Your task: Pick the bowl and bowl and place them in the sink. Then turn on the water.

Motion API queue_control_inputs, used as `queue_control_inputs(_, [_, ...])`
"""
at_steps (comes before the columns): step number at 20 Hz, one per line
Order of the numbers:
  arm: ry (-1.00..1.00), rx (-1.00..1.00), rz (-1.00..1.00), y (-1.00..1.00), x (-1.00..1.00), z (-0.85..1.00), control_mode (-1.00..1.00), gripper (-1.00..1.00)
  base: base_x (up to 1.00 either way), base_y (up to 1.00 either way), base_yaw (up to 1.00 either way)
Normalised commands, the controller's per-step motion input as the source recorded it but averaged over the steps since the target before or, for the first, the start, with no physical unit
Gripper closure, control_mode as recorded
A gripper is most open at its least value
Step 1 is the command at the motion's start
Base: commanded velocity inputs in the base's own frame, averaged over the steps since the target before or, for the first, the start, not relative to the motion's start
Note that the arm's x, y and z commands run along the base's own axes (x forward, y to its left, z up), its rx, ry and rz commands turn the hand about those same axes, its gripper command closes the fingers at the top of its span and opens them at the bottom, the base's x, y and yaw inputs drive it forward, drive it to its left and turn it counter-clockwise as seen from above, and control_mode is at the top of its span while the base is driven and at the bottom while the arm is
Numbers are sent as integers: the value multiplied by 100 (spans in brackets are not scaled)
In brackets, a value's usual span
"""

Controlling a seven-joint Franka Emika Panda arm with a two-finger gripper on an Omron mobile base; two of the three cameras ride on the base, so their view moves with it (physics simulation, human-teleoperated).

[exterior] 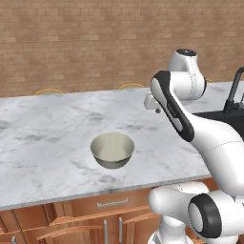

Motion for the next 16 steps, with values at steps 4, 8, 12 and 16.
queue_control_inputs(4, [10, 4, 0, 0, 0, 0, -100, -100, 0, 0, 0])
queue_control_inputs(8, [12, 3, -2, 13, 3, -14, -100, -100, 0, 0, 0])
queue_control_inputs(12, [12, 0, -2, 27, 6, -21, -100, -100, 0, 0, 0])
queue_control_inputs(16, [6, 0, 0, 39, 2, -35, -100, -100, 0, 0, 0])
